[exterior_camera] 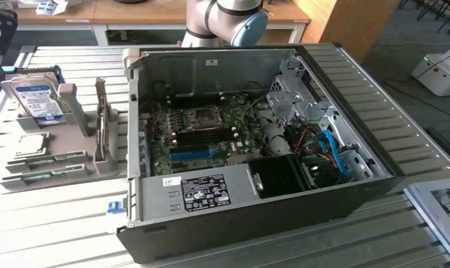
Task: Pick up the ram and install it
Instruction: 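Pick up the ram and move it above insertion slot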
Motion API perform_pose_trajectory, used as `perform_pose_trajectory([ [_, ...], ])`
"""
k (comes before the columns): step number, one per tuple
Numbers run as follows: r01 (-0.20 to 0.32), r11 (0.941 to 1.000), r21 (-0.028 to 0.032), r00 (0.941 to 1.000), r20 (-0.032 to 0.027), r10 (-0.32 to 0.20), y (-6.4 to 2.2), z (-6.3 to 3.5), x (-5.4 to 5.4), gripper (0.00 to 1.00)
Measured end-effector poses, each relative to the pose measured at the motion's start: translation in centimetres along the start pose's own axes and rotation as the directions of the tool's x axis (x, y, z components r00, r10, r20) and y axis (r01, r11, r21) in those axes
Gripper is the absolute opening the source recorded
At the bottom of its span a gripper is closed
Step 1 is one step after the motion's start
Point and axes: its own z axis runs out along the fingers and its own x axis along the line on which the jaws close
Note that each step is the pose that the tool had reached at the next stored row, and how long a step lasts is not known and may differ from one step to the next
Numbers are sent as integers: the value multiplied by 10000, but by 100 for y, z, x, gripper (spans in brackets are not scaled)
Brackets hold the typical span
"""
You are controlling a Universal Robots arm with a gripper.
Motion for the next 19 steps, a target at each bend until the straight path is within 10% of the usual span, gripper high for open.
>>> perform_pose_trajectory([
  [10,1121,9937,-29,9937,-50,-1121,0,1,0,10],
  [19,2160,9764,-60,9763,-92,-2160,0,3,0,10],
])
